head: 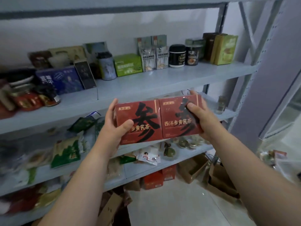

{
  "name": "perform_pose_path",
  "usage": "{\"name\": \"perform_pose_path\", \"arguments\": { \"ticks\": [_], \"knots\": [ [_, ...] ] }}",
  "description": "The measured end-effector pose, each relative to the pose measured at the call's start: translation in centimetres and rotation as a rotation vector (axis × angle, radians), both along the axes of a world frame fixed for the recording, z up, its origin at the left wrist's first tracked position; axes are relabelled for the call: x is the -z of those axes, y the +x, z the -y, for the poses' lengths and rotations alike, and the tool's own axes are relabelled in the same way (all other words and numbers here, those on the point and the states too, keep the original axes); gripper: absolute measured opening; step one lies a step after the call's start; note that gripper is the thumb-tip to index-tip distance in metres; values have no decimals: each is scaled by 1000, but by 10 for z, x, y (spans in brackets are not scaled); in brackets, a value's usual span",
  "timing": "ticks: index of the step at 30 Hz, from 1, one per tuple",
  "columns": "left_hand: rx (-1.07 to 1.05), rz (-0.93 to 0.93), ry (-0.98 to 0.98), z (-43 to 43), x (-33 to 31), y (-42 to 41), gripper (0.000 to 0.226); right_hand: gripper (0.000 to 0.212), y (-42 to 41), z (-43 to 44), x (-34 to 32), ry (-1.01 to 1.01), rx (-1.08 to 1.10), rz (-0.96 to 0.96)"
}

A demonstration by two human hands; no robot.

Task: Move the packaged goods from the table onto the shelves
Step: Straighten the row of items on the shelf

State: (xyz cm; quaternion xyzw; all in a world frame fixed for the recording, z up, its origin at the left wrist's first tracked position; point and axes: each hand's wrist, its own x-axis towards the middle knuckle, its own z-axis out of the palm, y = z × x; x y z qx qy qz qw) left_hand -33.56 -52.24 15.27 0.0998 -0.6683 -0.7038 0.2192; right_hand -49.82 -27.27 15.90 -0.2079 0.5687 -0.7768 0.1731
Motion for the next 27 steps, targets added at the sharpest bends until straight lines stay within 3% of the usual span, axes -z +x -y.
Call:
{"name": "perform_pose_path", "arguments": {
  "ticks": [2, 7, 14, 19, 24, 27],
  "knots": [
    [-41, 2, -115, 9, -14, -4, 91, 58, -22, 16, -13, -42, -50, -30],
    [-162, -60, -224, 30, -46, -34, 92, 67, -82, 63, -45, -94, -161, -97],
    [-478, -69, -467, 52, -74, -102, 64, 57, -173, 127, -73, -115, -287, -210],
    [-620, 165, -724, 80, -49, -147, 57, 40, -224, 166, -46, 161, -206, -487],
    [-870, 293, -1201, 100, -39, -179, 68, 50, -258, 192, -36, 254, -180, -814],
    [-833, 431, -1418, 105, -39, -199, 74, 57, -270, 211, -32, 263, -160, -890]
  ]
}}
